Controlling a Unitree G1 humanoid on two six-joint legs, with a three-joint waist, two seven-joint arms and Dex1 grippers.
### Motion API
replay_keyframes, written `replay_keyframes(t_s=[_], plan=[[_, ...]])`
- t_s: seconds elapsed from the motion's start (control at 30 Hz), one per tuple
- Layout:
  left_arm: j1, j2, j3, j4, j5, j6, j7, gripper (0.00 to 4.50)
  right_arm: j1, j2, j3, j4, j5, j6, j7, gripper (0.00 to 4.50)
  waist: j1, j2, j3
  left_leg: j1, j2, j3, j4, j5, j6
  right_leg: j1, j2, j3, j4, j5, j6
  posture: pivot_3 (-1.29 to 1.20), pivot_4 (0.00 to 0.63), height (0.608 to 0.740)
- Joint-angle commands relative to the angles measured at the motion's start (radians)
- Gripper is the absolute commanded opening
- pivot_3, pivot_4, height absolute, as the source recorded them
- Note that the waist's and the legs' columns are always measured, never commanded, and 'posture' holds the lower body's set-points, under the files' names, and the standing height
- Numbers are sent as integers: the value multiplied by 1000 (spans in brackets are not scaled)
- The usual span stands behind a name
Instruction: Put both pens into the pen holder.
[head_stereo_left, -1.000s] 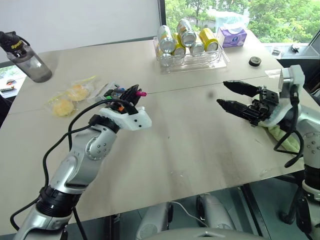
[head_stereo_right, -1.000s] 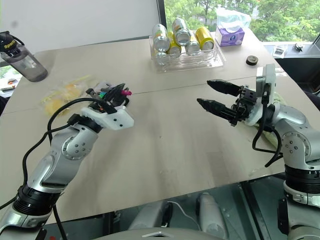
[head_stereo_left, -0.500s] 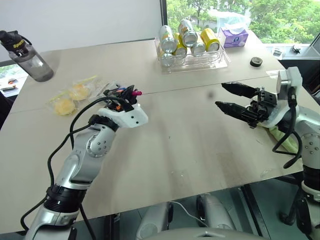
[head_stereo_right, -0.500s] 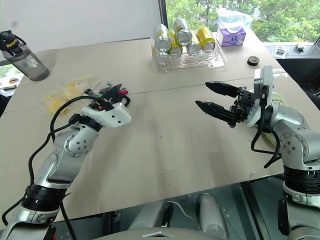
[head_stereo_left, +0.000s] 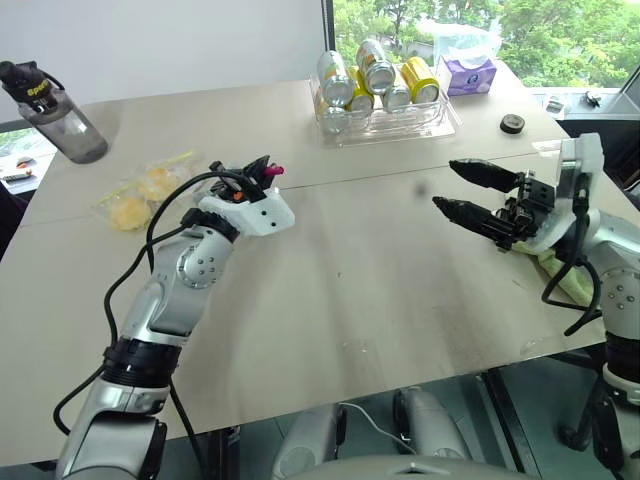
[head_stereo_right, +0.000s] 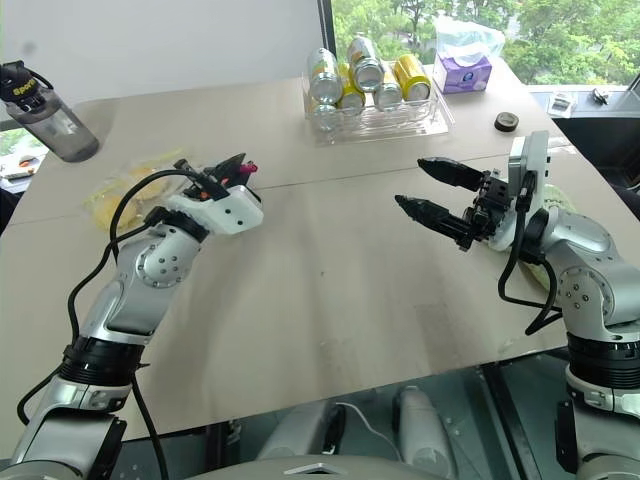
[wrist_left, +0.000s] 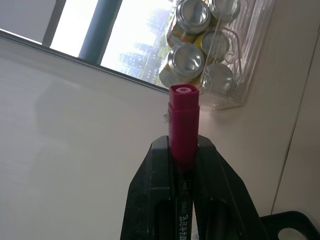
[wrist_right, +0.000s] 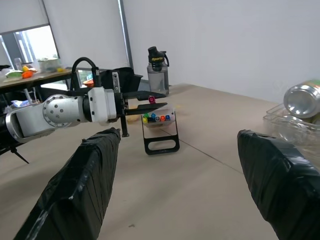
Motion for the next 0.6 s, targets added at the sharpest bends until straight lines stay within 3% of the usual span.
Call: replay_keyframes(t_s=[0.03, 0.6], plan=[[-31, -13, 5, 34, -26, -31, -3, 0, -2, -9, -21, -32, 7, -28, -6, 3953, 0, 0, 0, 0, 0, 0, 0, 0, 0, 0, 0, 0, 0, 0, 0, 0, 150, 739], [-44, -55, -11, 40, -20, -41, -20, 0, 8, -12, -24, -46, 10, -44, -32, 3953, -3, 0, -1, 0, 0, 0, 2, 0, 0, 0, 0, 0, 2, 0, 0, 0, 150, 739]])
